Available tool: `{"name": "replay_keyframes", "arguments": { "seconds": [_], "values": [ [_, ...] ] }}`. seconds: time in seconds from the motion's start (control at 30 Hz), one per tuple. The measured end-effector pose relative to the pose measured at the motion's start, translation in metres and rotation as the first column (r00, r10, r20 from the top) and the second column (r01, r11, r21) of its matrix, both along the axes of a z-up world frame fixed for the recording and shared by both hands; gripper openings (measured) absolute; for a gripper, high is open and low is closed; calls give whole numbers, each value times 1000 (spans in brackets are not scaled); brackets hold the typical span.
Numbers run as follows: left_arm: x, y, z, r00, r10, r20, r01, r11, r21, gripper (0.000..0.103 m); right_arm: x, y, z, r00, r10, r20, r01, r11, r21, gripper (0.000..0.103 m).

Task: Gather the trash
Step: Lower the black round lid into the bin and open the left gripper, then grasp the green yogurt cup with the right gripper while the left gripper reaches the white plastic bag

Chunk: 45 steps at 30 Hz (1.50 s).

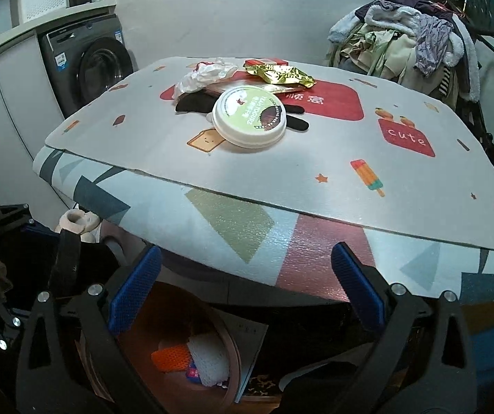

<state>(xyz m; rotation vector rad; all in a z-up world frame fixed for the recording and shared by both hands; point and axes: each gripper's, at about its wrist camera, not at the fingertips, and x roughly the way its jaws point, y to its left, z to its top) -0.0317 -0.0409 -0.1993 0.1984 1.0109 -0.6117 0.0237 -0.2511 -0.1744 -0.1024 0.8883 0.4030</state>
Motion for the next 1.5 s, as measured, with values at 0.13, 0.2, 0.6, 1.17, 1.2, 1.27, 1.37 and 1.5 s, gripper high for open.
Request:
{"name": "replay_keyframes", "arguments": {
  "seconds": [0.13,0.2,0.6,1.17,1.2,1.27,1.37,1.5],
  "values": [
    [1,-1,-2,1000,-4,-7,4,1000,4,92,1,-6,0,1000,-24,-3,24,999,23,97],
    [1,-2,-2,1000,-8,-9,8,1000,11,93,2,-8,1,999,-33,-4,33,999,32,97],
    [2,4,2,999,41,20,-41,999,5,97,1,-9,1,999,-37,-7,38,999,32,97],
    [21,60,23,940,338,54,-329,936,-128,97,0,-10,1,999,-35,-1,35,999,27,97],
    [21,62,23,938,342,53,-333,934,-131,97,0,-11,1,999,-36,0,36,999,27,97],
    [22,64,23,935,350,52,-340,931,-135,97,1,-11,1,999,-38,-2,38,999,26,97],
    [22,64,22,935,351,52,-342,931,-131,97,1,-12,1,999,-37,-1,37,999,24,97],
    [21,61,22,938,343,58,-334,935,-121,97,2,-11,1,999,-37,-1,37,999,24,97]
  ]
}}
